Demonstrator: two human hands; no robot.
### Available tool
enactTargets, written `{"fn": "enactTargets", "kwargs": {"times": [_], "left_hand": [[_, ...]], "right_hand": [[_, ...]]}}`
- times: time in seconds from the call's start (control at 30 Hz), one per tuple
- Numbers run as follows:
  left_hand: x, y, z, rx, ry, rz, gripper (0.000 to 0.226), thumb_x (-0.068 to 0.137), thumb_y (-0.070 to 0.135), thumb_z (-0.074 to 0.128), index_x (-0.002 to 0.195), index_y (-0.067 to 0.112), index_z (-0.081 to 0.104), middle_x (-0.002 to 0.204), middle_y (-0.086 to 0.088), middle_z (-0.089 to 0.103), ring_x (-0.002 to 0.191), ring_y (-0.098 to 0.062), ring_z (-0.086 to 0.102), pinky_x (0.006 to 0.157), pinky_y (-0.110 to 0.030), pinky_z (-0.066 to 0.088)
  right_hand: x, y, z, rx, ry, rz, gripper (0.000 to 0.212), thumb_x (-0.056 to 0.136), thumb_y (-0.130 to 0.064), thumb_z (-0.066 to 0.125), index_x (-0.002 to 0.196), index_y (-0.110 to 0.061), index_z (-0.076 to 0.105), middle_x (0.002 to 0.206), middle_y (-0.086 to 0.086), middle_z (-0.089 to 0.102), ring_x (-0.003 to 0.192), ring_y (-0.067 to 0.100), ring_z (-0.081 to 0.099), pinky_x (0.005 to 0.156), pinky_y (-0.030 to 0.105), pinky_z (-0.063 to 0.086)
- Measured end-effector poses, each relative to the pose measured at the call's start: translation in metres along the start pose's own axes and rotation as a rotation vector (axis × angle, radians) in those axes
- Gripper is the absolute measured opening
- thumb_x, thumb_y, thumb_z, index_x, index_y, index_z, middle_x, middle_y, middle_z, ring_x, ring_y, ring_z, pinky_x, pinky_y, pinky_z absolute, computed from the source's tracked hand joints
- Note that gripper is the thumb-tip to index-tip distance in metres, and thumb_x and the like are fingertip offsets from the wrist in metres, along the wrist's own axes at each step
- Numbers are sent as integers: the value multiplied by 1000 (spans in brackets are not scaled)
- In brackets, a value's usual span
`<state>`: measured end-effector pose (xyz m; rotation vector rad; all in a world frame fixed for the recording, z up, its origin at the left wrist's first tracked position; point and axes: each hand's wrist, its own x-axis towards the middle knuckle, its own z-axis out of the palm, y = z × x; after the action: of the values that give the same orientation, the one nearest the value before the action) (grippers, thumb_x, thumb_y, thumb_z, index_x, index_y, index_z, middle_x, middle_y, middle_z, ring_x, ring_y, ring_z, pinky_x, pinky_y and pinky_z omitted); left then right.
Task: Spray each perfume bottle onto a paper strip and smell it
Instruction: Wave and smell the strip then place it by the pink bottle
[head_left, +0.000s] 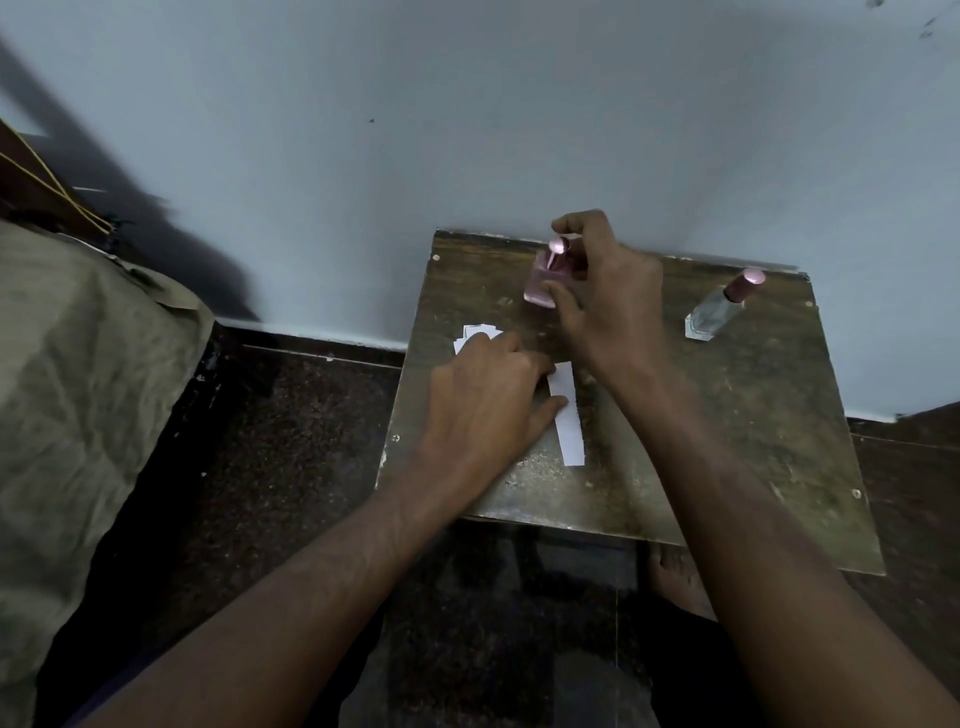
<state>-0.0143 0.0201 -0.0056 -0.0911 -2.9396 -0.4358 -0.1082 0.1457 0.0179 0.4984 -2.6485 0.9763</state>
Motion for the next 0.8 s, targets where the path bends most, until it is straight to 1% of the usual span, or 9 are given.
{"fn": "enactTargets", "kwargs": {"times": [0.03,0.17,0.2,0.3,0.37,0.43,0.6,0.7,0.8], "left_hand": [[0,0,-1,18,-2,6,37,94,63,67,123,40,72,116,7,65,114,-20,61,68,-32,37],[9,-6,-4,32,-1,26,32,98,57,66,122,38,74,115,4,67,111,-21,62,68,-33,44],[12,-7,-5,26,-8,30,32,99,56,67,124,37,73,116,3,67,111,-21,61,68,-33,44],[19,-15,-5,13,-16,23,34,99,52,67,129,37,72,120,1,65,115,-21,57,67,-32,45],[23,-18,-4,3,-25,5,35,99,52,67,131,37,71,122,0,63,118,-20,54,69,-32,48],[27,-18,-1,-23,-34,-10,35,100,51,67,132,37,70,121,1,60,120,-19,51,69,-30,43],[41,-20,1,-98,-37,-65,36,98,49,70,132,38,71,116,5,54,118,-17,48,71,-29,40],[46,-21,6,-121,-32,-102,37,96,49,72,132,39,71,117,5,55,119,-18,47,73,-29,40],[49,-19,12,-130,-31,-110,39,95,49,73,132,38,71,117,4,56,118,-20,47,81,-33,47]], "right_hand": [[1,-1,-3,6,43,-1,55,84,-5,84,133,-11,60,117,5,77,106,21,73,90,19,49],[7,0,-21,22,171,-1,52,84,-11,87,129,-10,61,112,2,76,98,12,72,83,2,42],[7,1,-25,22,172,2,52,84,-11,86,129,-10,61,113,2,76,99,12,72,85,3,44],[6,5,-34,0,151,-15,52,87,-9,84,132,-10,60,116,4,76,103,18,74,89,23,55],[4,8,-38,-12,108,1,55,89,-9,83,136,-10,56,121,6,75,109,17,72,90,21,50],[2,14,-40,-20,67,19,58,89,-8,82,139,-12,53,123,5,73,113,19,68,90,22,44],[3,21,-34,-192,6,41,64,90,-22,80,145,-24,49,125,-4,71,123,27,56,102,46,36],[2,21,-32,-237,-5,39,65,90,-26,79,146,-28,47,124,-10,72,124,25,54,103,50,35],[-1,24,-31,-248,-18,43,65,90,-27,78,146,-29,46,124,-13,72,124,23,53,102,49,33]]}}
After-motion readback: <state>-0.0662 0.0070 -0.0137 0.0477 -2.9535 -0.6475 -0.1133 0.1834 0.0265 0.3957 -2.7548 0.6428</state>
